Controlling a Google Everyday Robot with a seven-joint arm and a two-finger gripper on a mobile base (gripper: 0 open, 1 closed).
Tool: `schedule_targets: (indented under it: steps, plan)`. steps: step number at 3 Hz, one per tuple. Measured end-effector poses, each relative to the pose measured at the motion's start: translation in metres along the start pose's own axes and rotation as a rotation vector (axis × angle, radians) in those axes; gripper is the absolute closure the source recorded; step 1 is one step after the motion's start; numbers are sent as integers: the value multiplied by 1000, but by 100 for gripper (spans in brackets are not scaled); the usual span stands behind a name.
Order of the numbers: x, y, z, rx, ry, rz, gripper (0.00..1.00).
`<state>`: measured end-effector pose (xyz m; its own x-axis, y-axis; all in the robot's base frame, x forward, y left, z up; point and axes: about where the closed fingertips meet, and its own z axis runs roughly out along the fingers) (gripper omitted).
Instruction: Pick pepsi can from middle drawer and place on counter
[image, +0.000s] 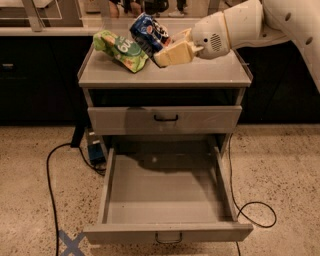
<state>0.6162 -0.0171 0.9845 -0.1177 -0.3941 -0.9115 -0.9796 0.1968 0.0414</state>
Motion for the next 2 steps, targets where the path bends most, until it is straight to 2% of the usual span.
schedule_targets:
  steps: [1, 2]
  plan:
    - [0, 0, 0, 0, 0, 0, 100]
    - [9, -31, -2, 29, -10, 37, 100]
